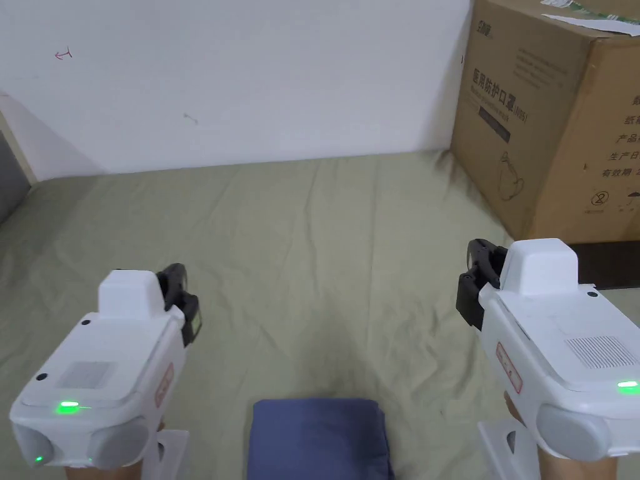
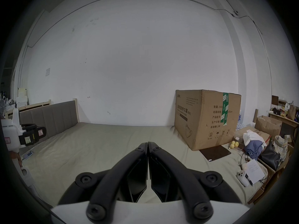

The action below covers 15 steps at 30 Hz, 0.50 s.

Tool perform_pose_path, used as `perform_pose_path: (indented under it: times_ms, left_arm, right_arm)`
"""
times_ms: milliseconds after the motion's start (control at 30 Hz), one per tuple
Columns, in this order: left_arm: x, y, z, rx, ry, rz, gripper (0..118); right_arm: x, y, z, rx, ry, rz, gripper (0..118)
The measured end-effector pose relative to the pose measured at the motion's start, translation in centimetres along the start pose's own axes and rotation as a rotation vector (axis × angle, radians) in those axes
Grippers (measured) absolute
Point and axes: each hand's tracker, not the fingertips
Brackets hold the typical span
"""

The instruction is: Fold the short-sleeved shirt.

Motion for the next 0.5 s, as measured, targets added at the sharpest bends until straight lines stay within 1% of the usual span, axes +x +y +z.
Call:
perform_pose_path:
  times_ms: [133, 300, 367, 500]
  left_arm:
    - [-1.8, -0.2, 0.3, 0.004, 0.038, 0.023, 0]
    - [-3.0, -0.4, 0.2, 0.006, 0.045, 0.057, 0]
    - [-2.8, -0.3, 0.4, 0.004, 0.045, 0.058, 0]
    - [-3.4, -0.6, 0.1, -0.001, 0.033, 0.071, 0]
  right_arm:
    - [-0.9, 0.0, -0.3, 0.008, 0.018, 0.012, 0]
    - [-1.6, -1.6, -1.3, -0.021, 0.043, 0.010, 0]
    - [-2.1, -3.1, -2.0, -0.078, 0.081, -0.009, 0]
    - [-3.7, -7.9, -4.1, -0.224, 0.114, -0.030, 0]
